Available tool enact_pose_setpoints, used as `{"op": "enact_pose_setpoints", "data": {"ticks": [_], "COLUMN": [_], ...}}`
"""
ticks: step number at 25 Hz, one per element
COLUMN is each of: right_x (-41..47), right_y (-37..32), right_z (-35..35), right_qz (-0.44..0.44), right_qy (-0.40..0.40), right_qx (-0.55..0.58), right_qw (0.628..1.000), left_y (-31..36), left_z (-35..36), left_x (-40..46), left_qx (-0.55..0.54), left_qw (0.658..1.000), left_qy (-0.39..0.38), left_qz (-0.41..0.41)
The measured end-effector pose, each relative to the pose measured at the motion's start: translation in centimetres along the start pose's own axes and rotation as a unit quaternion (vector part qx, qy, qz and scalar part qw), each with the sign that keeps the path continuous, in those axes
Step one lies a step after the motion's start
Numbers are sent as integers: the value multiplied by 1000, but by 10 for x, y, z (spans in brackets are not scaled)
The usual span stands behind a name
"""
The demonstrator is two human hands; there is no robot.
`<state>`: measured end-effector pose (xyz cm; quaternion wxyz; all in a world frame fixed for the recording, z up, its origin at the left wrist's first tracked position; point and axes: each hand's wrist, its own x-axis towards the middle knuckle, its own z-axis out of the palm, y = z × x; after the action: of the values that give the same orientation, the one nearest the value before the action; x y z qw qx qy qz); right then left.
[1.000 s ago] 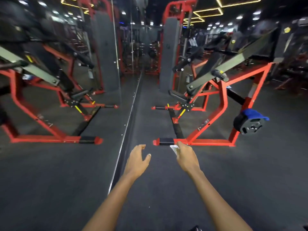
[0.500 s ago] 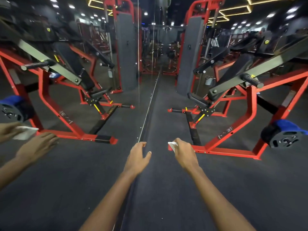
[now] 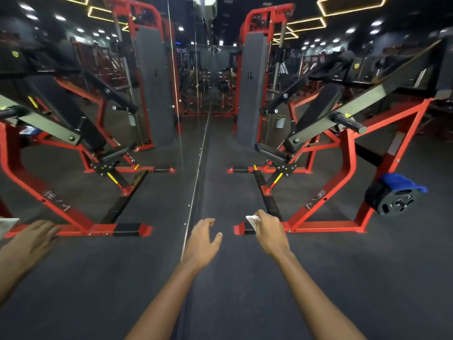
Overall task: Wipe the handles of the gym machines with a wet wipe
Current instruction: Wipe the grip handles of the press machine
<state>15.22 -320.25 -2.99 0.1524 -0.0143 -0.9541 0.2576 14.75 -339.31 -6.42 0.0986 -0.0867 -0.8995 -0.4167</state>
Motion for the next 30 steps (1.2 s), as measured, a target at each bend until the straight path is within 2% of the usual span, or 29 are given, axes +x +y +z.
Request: {"op": "enact_pose_setpoints", "data": {"ticks": [4, 9, 19, 30], "right_x": [49, 146, 416, 722], "right_y": [11, 54, 127, 205], "right_z": [9, 31, 41, 98], "right_qz": [25, 53, 55, 95], "right_qy": [6, 25, 54, 122], "right_qx": [-6, -3, 11, 19], "right_qw": [1000, 998, 997, 988], "left_y": [-7, -17, -18, -37], "left_z": [17, 57, 139, 226], "left_x": [57, 169, 447, 785], "left_qx": [-2, -4, -24, -66], "left_qw": [1000, 998, 997, 989], "left_qy": [-23, -37, -42, -81], "left_qz": [19, 46, 58, 106]}}
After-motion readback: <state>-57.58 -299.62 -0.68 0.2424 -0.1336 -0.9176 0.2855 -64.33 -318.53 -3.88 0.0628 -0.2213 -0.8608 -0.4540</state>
